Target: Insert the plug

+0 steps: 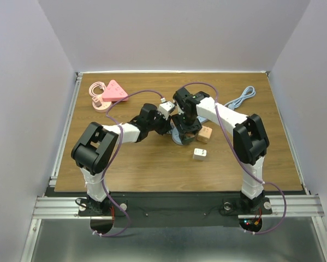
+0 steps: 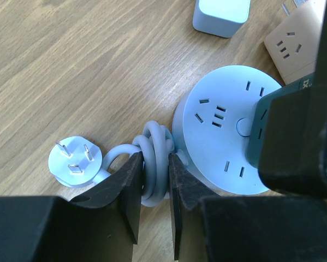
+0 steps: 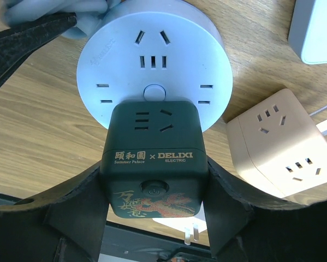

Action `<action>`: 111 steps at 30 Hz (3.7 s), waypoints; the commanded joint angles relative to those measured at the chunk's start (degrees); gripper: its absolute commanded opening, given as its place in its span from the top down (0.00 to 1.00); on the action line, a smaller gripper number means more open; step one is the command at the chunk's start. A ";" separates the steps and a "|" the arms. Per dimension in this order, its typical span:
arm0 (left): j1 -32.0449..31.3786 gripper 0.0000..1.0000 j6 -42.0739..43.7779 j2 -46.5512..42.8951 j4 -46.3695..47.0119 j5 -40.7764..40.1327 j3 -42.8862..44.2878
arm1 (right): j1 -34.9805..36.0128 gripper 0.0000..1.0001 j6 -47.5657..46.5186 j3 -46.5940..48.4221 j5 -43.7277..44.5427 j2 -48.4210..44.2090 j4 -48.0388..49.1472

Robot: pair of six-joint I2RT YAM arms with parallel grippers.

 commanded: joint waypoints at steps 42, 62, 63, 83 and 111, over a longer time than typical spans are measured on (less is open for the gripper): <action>-2.67 1.00 -1.10 2.25 -5.77 2.76 -1.09 | 2.38 0.09 -2.95 7.02 2.09 -8.87 7.62; 0.41 1.00 -3.38 2.25 -11.74 -2.42 4.17 | -1.22 0.07 -5.59 -11.08 5.33 -24.08 9.90; 0.58 1.00 -3.91 2.60 -12.27 -3.12 4.62 | -1.40 0.07 -5.68 -11.52 5.51 -24.16 9.90; -2.83 0.01 -22.62 -14.26 -21.23 -20.43 11.30 | -19.15 0.07 -7.53 -15.75 -4.32 -26.63 30.90; -18.93 0.01 -37.22 1.37 -43.73 -34.24 31.60 | -24.17 0.09 -6.03 -29.45 -12.15 -34.45 43.47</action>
